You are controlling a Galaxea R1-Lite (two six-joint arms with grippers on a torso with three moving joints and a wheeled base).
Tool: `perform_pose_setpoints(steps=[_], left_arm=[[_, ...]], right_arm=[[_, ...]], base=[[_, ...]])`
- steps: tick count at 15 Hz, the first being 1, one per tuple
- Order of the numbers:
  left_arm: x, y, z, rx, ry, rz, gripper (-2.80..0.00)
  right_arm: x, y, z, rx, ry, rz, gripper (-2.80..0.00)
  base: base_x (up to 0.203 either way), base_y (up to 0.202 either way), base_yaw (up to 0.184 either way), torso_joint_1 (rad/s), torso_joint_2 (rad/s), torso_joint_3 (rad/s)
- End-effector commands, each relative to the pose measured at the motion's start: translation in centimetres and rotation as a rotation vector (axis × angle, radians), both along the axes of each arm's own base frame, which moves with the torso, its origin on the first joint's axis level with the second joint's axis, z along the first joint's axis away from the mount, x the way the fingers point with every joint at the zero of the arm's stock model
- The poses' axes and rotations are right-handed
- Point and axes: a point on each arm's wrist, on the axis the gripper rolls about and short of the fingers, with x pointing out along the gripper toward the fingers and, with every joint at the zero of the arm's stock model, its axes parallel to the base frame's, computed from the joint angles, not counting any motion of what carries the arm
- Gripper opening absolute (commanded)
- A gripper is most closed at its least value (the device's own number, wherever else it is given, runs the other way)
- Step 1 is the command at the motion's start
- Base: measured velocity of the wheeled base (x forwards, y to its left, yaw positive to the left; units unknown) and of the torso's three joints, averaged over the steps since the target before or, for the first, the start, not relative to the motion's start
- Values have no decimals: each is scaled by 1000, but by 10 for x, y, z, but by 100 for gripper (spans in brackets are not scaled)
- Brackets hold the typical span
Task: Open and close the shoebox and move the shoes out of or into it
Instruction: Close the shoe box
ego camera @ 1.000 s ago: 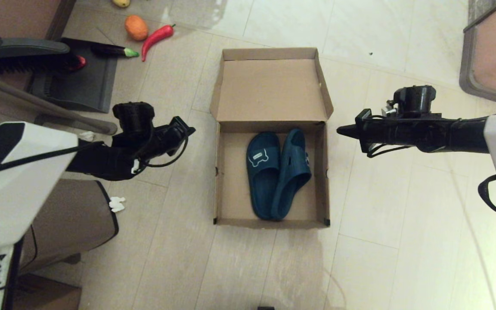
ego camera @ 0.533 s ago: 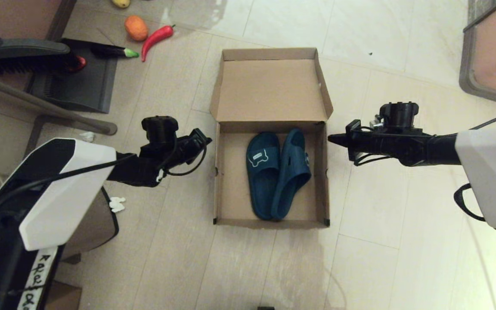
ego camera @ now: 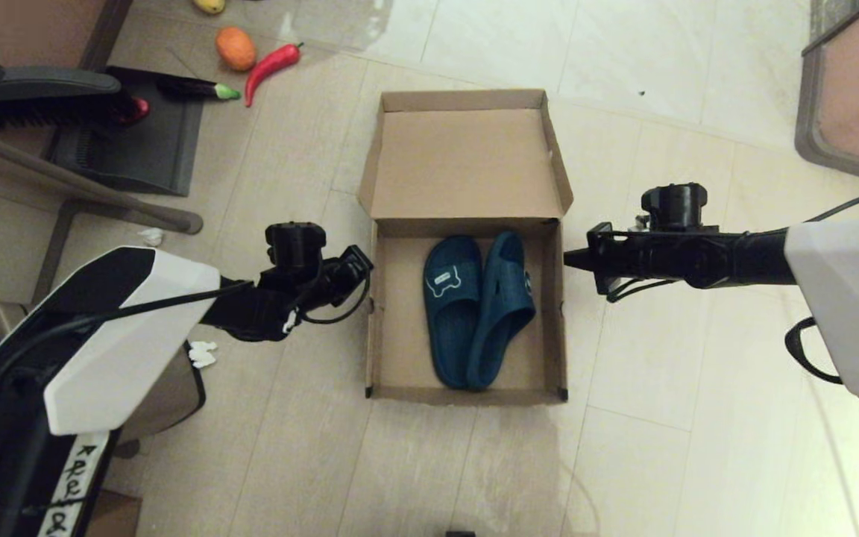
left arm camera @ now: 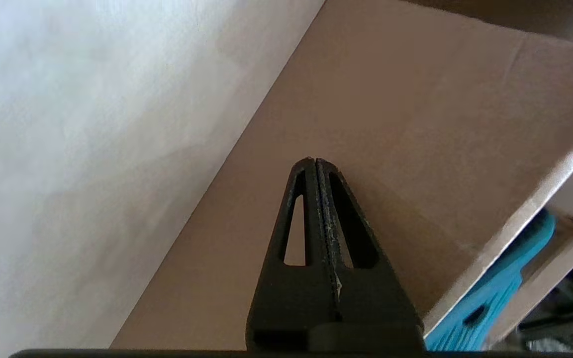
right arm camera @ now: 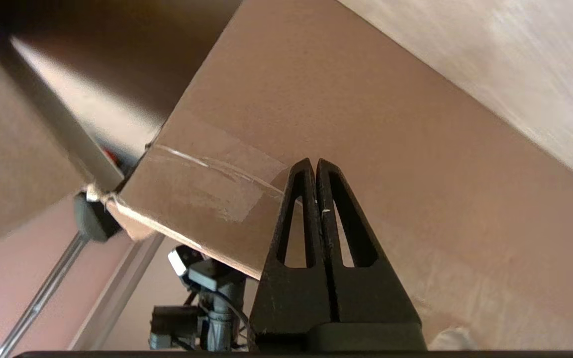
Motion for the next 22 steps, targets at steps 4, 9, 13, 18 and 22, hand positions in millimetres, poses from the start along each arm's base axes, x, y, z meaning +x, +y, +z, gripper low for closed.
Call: perform_pose_setpoints(steps=[4, 9, 13, 18, 22], left_arm=[[-32, 3, -19, 35, 101, 20, -280], [-78, -8, -35, 71, 123, -31, -280], [-114, -1, -44, 101, 166, -30, -280], [-126, 5, -57, 121, 164, -27, -280], [-99, 25, -38, 89, 66, 43, -280]], right_arm=[[-22, 1, -7, -8, 95, 9, -280], [-58, 5, -18, -38, 198, 6, -280], [-95, 1, -18, -82, 264, -47, -280], [-103, -24, -34, -237, 241, -75, -280], [-84, -37, -25, -215, 168, -110, -280]], base=[[0, 0, 0, 0, 0, 0], [0, 0, 0, 0, 0, 0], [0, 0, 0, 0, 0, 0], [0, 0, 0, 0, 0, 0], [0, 0, 0, 0, 0, 0]])
